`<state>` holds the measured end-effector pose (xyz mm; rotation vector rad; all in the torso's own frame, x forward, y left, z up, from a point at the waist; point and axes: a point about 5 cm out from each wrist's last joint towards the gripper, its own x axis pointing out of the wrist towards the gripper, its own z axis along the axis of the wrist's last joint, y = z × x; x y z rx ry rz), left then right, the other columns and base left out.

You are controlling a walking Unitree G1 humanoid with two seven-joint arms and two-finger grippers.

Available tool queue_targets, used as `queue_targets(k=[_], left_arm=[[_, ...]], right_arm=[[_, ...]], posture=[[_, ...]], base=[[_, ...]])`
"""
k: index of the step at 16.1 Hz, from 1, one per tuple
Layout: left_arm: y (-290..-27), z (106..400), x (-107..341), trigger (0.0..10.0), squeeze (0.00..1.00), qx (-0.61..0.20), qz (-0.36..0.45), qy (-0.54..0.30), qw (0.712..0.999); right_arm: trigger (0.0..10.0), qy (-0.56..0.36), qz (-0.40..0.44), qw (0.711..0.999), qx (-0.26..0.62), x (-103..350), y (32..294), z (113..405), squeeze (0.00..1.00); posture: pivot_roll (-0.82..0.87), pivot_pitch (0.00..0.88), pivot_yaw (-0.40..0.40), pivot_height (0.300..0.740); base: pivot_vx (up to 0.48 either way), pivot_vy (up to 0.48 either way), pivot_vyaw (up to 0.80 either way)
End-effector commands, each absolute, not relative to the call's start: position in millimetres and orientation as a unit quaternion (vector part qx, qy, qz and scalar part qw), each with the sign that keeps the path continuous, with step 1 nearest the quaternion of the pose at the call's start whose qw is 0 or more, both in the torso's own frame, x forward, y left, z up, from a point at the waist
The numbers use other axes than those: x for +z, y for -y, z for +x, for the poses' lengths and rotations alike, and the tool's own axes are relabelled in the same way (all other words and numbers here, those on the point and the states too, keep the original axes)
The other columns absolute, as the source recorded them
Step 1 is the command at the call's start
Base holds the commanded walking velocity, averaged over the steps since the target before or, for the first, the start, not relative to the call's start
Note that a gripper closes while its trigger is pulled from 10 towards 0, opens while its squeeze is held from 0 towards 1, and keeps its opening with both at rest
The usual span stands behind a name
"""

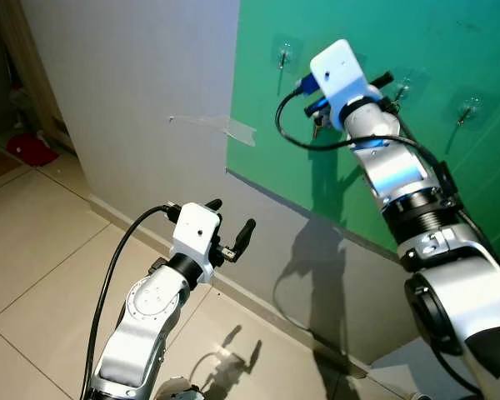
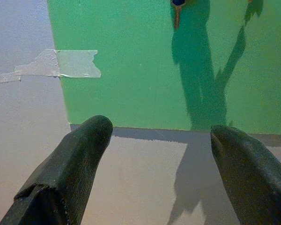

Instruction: Hang keys on a hook

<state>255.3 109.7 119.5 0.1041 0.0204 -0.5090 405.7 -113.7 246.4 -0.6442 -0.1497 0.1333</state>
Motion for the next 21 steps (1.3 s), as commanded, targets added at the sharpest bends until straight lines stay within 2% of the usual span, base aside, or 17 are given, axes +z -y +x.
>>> queue_targets(k=[1, 4, 5, 6, 21], left_arm=[[-104.0, 254.6, 125.7, 10.0, 0.00, -0.262, 0.053, 0.002, 0.964], [-104.2, 254.7, 125.6, 10.0, 0.00, -0.261, 0.052, 0.002, 0.964], [-104.5, 254.6, 125.5, 10.0, 0.00, -0.260, 0.053, 0.001, 0.964], [-104.8, 254.5, 125.5, 10.0, 0.00, -0.260, 0.054, 0.001, 0.964], [-106.3, 251.4, 123.8, 10.0, 0.00, -0.260, 0.053, -0.006, 0.964]], right_arm=[[10.0, 0.054, -0.310, 0.947, 0.069, 237.2, 117.3, 404.1, 0.00], [10.0, 0.044, -0.304, 0.949, 0.076, 231.4, 116.1, 402.6, 0.00], [10.0, 0.041, -0.302, 0.949, 0.076, 230.6, 116.7, 402.6, 0.14], [10.0, 0.026, -0.299, 0.950, 0.084, 228.4, 117.7, 403.3, 1.00], [10.0, 0.007, -0.300, 0.947, 0.119, 210.0, 110.2, 392.8, 1.00]], posture=[[0.13, 0.000, -0.132, 0.740], [0.13, 0.000, -0.132, 0.740], [0.13, 0.000, -0.131, 0.740], [0.13, 0.000, -0.131, 0.740], [0.13, 0.000, -0.130, 0.740]], base=[[0.000, 0.000, 0.00], [0.000, 0.000, 0.00], [0.000, 0.000, 0.00], [0.000, 0.000, 0.00], [0.000, 0.000, 0.00]])
